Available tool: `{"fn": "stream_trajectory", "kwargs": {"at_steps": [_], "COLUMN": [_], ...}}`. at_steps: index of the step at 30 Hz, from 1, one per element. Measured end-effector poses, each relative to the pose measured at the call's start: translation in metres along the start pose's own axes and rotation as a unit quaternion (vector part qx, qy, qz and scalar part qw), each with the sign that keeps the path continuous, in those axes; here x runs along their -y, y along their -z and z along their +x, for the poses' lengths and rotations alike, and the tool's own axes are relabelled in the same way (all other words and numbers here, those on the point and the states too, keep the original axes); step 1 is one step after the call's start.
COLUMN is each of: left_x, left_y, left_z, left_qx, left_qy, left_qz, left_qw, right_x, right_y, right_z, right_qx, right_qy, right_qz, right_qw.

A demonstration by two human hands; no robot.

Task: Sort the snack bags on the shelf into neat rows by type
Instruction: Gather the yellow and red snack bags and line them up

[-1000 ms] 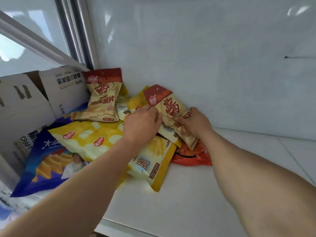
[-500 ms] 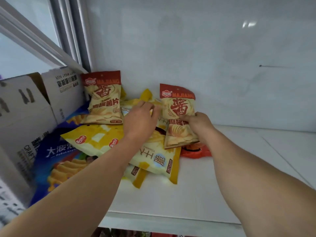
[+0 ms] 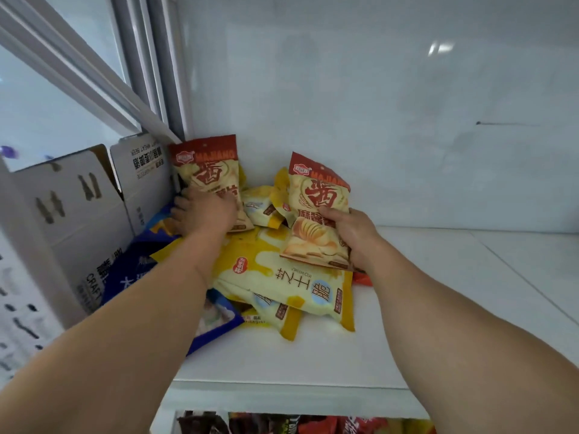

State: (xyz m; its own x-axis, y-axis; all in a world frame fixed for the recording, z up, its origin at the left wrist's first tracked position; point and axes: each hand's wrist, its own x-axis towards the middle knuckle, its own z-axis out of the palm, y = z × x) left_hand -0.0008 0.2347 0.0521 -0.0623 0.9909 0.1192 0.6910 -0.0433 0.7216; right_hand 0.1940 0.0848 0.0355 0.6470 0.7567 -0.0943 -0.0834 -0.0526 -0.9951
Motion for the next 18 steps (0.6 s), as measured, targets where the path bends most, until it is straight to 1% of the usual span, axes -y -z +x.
{"fn": "stream_trajectory", "kwargs": {"at_steps": [2, 4, 8, 12, 14, 16, 18], "left_x": [0.001, 0.001, 0.006, 0.01, 0.011, 0.01, 0.007], "left_y": [0.002, 0.004, 0.013, 0.022, 0.023, 0.025, 0.028], "left_z": [0.008, 0.013, 0.02, 0.023, 0.02, 0.015, 0.007], "left_qx": [0.038, 0.067, 0.091, 0.107, 0.089, 0.071, 0.068], "left_qy": [0.015, 0.01, -0.012, -0.022, -0.047, -0.075, -0.099], "left_qz": [0.005, 0.019, 0.045, 0.044, 0.021, -0.043, -0.118], "left_qw": [0.999, 0.998, 0.995, 0.993, 0.995, 0.994, 0.986], "right_x": [-0.003, -0.006, -0.008, -0.008, -0.008, -0.009, -0.01], "right_y": [-0.013, -0.024, -0.036, -0.04, -0.039, -0.038, -0.036], "right_z": [-0.005, -0.011, -0.022, -0.029, -0.032, -0.035, -0.038], "right_qx": [0.0, -0.012, -0.041, -0.059, -0.069, -0.074, -0.081], "right_qy": [-0.002, -0.002, -0.005, 0.01, 0.017, 0.019, 0.023], "right_qz": [0.003, -0.001, -0.025, -0.042, -0.035, -0.028, -0.024], "right_qw": [1.0, 1.0, 0.999, 0.997, 0.997, 0.997, 0.996]}}
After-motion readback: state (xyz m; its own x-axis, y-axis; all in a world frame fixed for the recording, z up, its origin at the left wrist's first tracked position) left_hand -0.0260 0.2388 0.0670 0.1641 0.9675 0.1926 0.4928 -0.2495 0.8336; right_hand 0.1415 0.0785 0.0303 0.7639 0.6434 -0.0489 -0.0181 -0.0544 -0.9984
